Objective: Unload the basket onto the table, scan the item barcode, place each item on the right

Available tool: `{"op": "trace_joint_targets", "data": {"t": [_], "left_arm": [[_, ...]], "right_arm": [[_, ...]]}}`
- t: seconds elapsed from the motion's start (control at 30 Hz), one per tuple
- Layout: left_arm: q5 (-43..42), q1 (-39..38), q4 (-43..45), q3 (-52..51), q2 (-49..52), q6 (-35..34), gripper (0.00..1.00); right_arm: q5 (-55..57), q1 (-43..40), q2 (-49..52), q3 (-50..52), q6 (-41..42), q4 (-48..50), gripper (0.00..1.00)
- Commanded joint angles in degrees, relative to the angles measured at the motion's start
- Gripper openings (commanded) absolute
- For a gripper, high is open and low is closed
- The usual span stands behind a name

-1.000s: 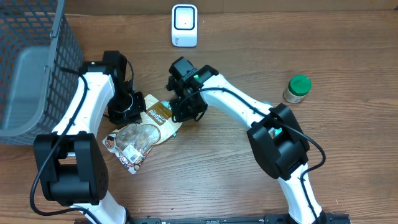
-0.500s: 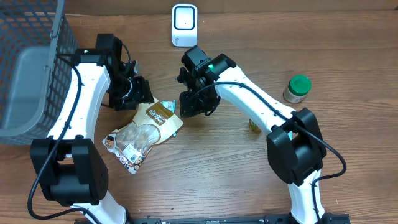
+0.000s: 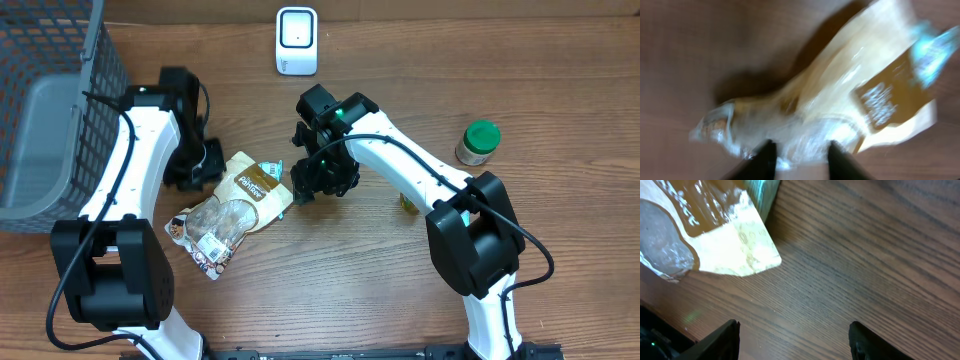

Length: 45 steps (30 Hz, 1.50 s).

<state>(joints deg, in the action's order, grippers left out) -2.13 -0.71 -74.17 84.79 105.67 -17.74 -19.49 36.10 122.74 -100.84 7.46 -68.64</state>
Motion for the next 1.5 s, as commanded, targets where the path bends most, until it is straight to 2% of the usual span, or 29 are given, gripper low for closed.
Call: {"op": "trace_joint_targets", "data": {"t": [0.0,0.23,0.33,0.43,0.53,0.7,0.83,1.07,1.3,1.47], "left_arm": [[2.14,0.39,-3.13,-0.46,-0.46,-3.19,0.05],[2.73,0.31,-7.08,-0.61,-10.12,-6.69,0.05],[3.67,0.31,-7.26,-2.03,-16.31,-8.17,0.04],[4.52,0.37,-6.62,-4.92,-22.71,-9.88,0.05],[6.71,0.37,-4.68,-8.74,-28.59,-12.52,0.10],[10.05,0.37,-2.80,-13.33,-33.40,-17.07,0.25],[10.01,0.37,-1.09,-15.34,-33.05,-17.44,0.26],[9.60,0.37,-0.94,-15.61,-31.85,-17.42,0.21],[9.62,0.37,-0.50,-15.61,-31.85,-17.40,0.22],[9.60,0.37,-0.15,-15.61,-31.85,-17.38,0.23]], "right_arm": [[-0.15,0.66,-1.49,0.42,-0.20,0.17,0.67],[-0.17,3.04,-1.49,0.42,2.32,1.53,0.71],[-1.62,4.20,-1.49,0.42,5.40,3.98,0.67],[-6.16,5.90,-1.49,0.42,6.29,7.67,0.57],[-9.29,8.41,-1.49,0.42,6.91,11.39,0.39],[-7.43,13.57,-1.22,0.44,10.82,18.03,0.20],[-0.20,17.86,-0.35,0.74,12.52,23.69,0.07],[16.17,22.47,2.69,2.56,13.81,29.62,0.07],[16.92,21.53,5.88,2.64,13.81,31.30,0.16],[16.90,20.26,6.23,2.62,13.84,27.52,0.16]]}}
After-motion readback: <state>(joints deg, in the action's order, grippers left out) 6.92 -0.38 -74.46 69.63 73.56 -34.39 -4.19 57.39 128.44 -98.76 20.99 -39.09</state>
